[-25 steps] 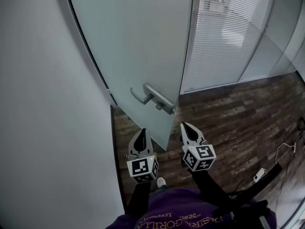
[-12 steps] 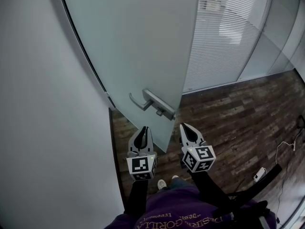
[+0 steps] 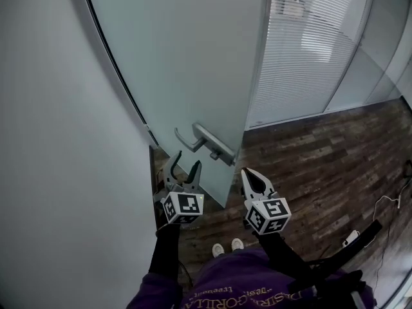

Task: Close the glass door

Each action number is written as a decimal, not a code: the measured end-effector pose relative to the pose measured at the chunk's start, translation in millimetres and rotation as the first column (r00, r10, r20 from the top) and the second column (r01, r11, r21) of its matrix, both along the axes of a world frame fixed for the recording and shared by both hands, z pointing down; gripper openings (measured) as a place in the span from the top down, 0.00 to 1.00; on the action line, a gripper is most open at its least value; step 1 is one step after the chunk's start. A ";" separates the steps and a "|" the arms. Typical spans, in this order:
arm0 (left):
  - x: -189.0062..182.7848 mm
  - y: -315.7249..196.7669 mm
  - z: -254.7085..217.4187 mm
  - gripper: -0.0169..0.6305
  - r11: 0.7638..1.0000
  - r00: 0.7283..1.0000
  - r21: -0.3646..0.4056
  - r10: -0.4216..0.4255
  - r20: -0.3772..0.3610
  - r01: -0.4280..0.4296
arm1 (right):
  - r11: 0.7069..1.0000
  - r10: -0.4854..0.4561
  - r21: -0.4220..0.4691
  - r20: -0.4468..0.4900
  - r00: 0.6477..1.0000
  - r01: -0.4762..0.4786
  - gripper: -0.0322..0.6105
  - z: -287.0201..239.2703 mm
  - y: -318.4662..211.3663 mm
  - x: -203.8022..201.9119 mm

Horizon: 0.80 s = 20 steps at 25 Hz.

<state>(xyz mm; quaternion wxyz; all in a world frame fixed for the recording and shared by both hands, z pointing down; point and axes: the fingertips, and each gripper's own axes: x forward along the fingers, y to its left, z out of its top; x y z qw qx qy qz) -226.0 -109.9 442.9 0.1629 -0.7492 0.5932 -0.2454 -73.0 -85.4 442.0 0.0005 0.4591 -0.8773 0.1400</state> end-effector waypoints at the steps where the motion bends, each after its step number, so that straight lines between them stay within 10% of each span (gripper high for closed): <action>1: 0.1 -5.1 1.8 0.58 1.000 0.997 -0.007 0.015 0.078 -0.014 | 1.000 -0.003 0.001 0.002 1.000 0.003 0.95 -0.7 0.2 -0.4; 5: 3.9 -19.8 13.4 0.52 0.997 0.958 -0.049 0.065 0.278 -0.054 | 1.000 -0.008 0.012 0.006 1.000 0.008 0.95 -6.4 2.2 0.4; 20: 2.7 -58.3 31.3 0.60 0.994 0.846 -0.090 0.095 0.524 -0.056 | 0.999 -0.024 0.024 -0.009 1.000 0.024 0.95 -10.3 0.1 -2.7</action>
